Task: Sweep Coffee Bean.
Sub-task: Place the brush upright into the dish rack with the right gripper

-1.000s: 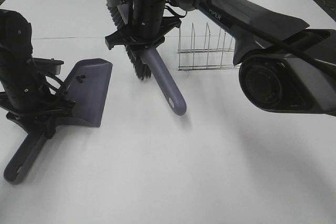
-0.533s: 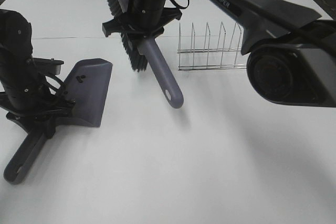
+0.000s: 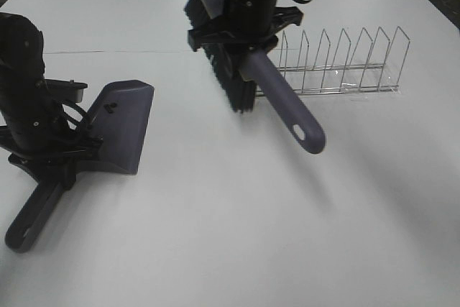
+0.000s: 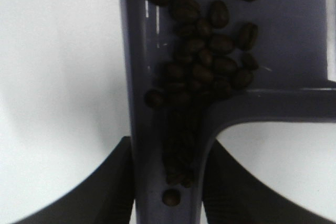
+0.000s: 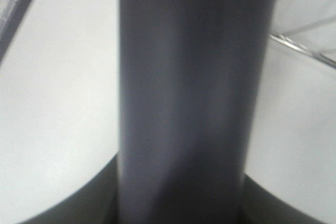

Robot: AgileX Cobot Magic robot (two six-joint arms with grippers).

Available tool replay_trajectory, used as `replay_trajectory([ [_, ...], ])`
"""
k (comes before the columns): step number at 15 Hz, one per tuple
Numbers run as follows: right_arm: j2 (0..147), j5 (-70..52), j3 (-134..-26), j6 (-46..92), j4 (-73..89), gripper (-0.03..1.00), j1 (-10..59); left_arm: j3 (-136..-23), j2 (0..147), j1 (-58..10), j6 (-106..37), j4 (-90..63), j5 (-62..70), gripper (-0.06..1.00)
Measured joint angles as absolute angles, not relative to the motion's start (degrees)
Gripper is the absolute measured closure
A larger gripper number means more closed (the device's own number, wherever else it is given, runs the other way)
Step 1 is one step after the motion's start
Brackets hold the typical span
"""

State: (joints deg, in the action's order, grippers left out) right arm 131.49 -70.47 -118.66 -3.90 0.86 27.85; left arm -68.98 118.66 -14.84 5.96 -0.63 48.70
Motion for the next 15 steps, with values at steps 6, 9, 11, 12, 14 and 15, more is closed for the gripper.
replay_trajectory([
  [6,122.84,-70.47,-95.23,-0.86,1.2,0.69,16.96,-69.1,118.72,-14.84,5.96,-0.63,49.62,0.61],
  [9,123.01,-70.47,-93.05,-0.57,0.0,0.69,15.3,-69.1,118.83,-14.84,5.96,-0.63,50.48,0.61],
  [11,123.42,-70.53,-94.08,-0.57,-0.34,0.69,15.3,-69.16,118.83,-14.84,5.96,-0.69,50.65,0.61],
  [12,124.39,-70.47,-95.45,-0.57,-0.46,0.69,15.3,-69.16,118.83,-14.84,5.96,-0.69,50.65,0.61],
  [14,126.74,-70.47,-98.89,-0.52,-0.52,0.69,15.3,-69.16,118.83,-14.84,6.02,-0.86,51.17,0.61],
  [15,127.94,-70.47,-100.38,-0.52,-0.52,0.69,15.3,-69.16,118.83,-14.84,6.02,-0.97,51.91,0.61],
])
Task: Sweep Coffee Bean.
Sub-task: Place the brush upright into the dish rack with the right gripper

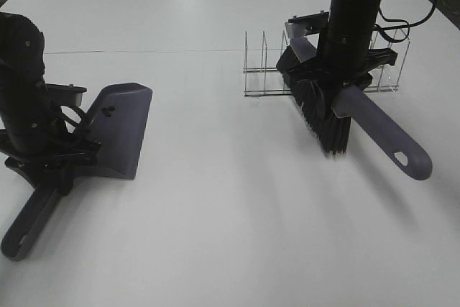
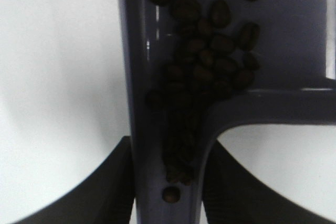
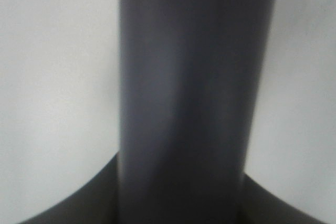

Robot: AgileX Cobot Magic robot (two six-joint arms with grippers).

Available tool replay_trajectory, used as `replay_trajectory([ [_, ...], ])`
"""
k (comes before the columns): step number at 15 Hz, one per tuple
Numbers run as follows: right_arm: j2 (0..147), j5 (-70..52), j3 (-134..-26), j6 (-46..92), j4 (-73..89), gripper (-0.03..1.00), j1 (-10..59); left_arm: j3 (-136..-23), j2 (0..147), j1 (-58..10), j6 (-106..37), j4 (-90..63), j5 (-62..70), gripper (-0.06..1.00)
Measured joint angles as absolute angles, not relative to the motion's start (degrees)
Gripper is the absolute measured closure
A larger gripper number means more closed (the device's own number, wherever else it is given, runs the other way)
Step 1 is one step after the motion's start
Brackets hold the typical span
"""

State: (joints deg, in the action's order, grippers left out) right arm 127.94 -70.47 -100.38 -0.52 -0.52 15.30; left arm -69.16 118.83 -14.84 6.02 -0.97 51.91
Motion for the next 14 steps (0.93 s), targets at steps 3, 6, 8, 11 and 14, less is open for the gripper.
replay_trajectory([
  [3,130.75,-70.42,-103.19,-0.63,-0.4,0.69,14.95,-69.16,118.89,-14.84,6.19,-1.03,53.46,0.61],
  [6,132.01,-70.47,-103.36,0.0,2.23,0.68,12.2,-69.16,118.95,-14.84,6.19,-1.03,53.63,0.61],
  [8,132.07,-70.47,-103.36,0.0,3.55,0.68,12.03,-69.16,118.95,-14.84,6.19,-1.03,53.63,0.61],
  [11,132.07,-70.47,-103.42,0.0,5.33,0.68,11.97,-69.16,118.95,-14.84,6.65,-1.03,53.69,0.61],
  [14,133.96,-70.53,-107.6,-0.8,6.65,0.68,11.8,-69.16,118.95,-14.84,6.88,-1.03,53.74,0.61],
])
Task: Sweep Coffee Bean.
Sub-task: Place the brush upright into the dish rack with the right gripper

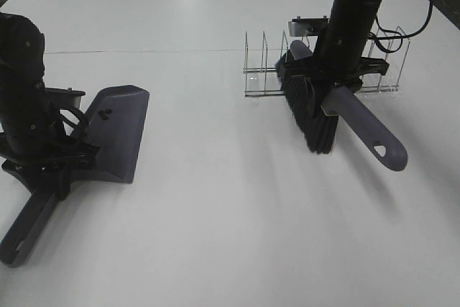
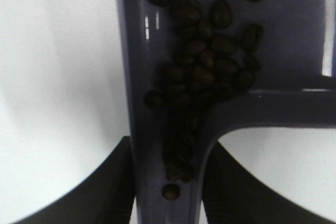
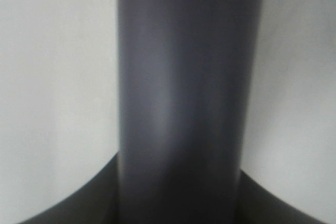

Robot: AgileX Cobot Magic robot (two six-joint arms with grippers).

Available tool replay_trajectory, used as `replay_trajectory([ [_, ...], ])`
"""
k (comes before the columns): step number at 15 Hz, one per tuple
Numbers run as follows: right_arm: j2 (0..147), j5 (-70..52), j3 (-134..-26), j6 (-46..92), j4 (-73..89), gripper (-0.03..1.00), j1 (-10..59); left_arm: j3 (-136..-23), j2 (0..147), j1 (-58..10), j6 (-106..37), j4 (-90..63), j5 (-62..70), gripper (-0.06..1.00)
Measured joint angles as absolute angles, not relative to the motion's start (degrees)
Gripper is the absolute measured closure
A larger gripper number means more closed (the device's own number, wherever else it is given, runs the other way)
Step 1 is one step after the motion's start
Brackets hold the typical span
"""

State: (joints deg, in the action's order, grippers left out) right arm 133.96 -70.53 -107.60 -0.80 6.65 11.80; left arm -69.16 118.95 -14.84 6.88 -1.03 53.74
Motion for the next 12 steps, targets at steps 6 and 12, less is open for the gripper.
replay_trajectory([
  [6,140.09,-70.59,-118.54,-5.61,8.77,0.68,11.63,-69.16,118.95,-14.84,6.93,-1.09,54.14,0.61],
  [12,142.72,-70.7,-124.62,-8.02,10.71,0.68,11.4,-69.16,118.95,-14.84,6.07,-1.09,54.26,0.61],
])
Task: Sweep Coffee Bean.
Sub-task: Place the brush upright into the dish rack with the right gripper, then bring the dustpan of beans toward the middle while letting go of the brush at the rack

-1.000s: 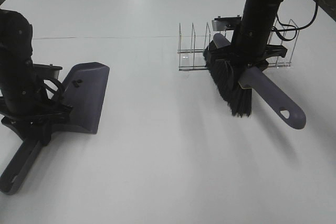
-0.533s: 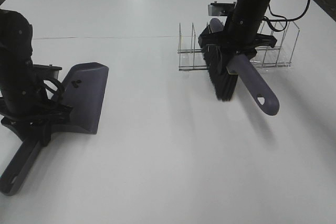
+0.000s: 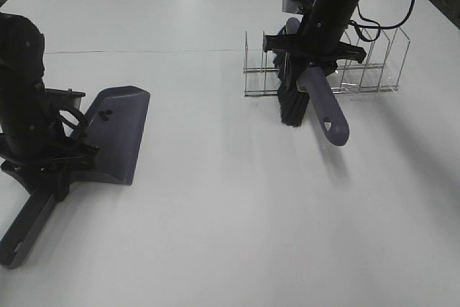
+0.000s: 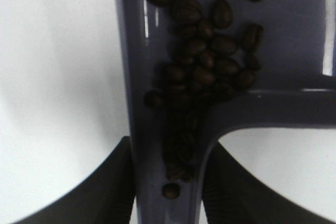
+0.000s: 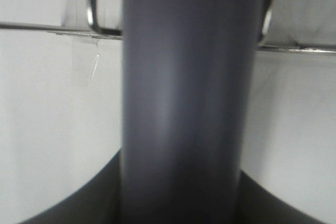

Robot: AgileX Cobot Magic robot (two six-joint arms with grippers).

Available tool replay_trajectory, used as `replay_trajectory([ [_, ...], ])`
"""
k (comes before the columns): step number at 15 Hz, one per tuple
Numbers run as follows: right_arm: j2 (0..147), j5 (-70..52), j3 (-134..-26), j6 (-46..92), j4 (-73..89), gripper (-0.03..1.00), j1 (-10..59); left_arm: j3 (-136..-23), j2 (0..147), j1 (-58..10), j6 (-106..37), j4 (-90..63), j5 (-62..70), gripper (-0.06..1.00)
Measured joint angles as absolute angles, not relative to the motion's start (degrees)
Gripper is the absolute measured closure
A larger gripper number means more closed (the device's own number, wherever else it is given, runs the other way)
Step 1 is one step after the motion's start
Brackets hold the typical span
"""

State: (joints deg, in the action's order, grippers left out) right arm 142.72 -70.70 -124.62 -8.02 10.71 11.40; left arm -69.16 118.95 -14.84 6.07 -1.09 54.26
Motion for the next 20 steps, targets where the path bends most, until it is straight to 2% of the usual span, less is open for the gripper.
replay_trajectory([
  [2,142.84,-70.47,-126.11,-8.71,10.71,0.59,11.4,-69.16,118.95,-14.84,6.07,-1.09,54.26,0.61],
  [4,142.78,-70.24,-127.25,-8.77,11.4,0.35,11.4,-69.16,118.95,-14.84,6.25,-1.09,54.32,0.61],
  [6,142.61,-70.24,-127.31,-9.05,11.75,0.27,11.4,-69.16,118.95,-14.84,6.93,-1.15,54.37,0.61],
  [13,135.22,-70.02,-127.31,-7.1,10.43,0.25,11.4,-69.56,119.0,-14.84,9.45,-1.66,51.45,0.61],
  [20,133.38,-70.02,-127.31,-6.76,10.31,0.25,11.4,-81.47,125.25,-14.84,8.37,-2.64,54.89,0.61],
])
